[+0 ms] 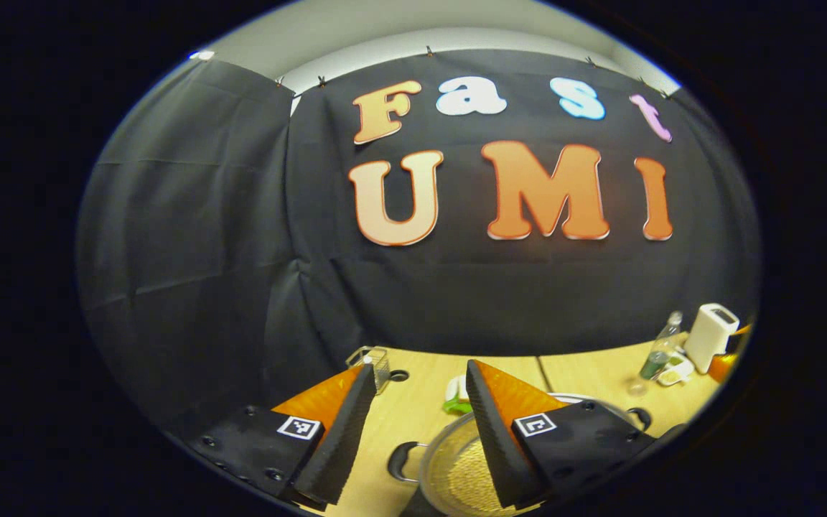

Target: First push the handle of the pot to place it horizontally, then grasp the pot with both hands and set it on the induction cooktop.

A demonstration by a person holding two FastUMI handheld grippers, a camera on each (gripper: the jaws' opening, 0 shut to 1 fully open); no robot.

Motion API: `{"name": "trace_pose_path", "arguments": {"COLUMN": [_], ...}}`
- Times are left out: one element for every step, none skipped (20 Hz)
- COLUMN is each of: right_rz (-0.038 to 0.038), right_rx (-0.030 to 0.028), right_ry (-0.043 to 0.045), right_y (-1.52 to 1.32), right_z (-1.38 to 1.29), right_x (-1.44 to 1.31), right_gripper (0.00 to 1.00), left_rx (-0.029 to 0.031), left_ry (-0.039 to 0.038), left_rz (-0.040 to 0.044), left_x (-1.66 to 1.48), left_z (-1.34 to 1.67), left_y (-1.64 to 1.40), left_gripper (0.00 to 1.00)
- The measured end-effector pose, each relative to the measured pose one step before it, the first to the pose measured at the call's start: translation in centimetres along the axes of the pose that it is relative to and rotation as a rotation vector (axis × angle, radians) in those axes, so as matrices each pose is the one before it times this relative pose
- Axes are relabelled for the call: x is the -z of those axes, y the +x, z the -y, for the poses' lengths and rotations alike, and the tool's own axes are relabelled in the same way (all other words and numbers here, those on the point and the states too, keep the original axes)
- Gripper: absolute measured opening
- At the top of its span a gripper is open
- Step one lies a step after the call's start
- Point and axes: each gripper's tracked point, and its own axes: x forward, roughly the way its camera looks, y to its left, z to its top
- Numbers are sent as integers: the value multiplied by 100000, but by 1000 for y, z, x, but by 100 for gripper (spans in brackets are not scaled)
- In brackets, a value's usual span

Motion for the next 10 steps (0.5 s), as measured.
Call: {"name": "trace_pose_path", "arguments": {"right_rz": [3624, 3861, 3722, 3353, 2732, 2608, 2320, 1743, 1544, 1642], "right_rx": [1225, 923, 979, 888, 528, 396, 205, 671, 1066, 1305], "right_ry": [-599, -387, -63, 244, 515, 927, 1055, 952, 345, 2], "right_y": [-1086, -1060, -935, -575, -857, -809, -654, -652, -503, -435], "right_z": [1013, 988, 1036, 878, 791, 873, 873, 932, 806, 958], "right_x": [-989, -1092, -1000, -751, -697, -781, -899, -517, -682, -636], "right_gripper": [82, 82, 82, 83, 83, 83, 86, 83, 83, 84], "left_rx": [1044, 999, 1259, 840, 967, 1024, 1057, 782, 771, 1361], "left_ry": [-1261, -1173, -1192, -1602, -1449, -1261, -1131, -711, -413, 234], "left_rz": [2895, 3000, 2484, 2485, 2134, 2859, 3138, 2765, 2657, 2034], "left_x": [-1486, -1461, -1265, -1145, -904, -1186, -1415, -1158, -1245, -995], "left_z": [721, 894, 786, 639, 585, 731, 768, 653, 649, 790], "left_y": [-1035, -698, -780, -478, -743, -870, -632, -562, -798, -521], "left_gripper": [87, 83, 87, 89, 91, 93, 93, 94, 94, 94]}}
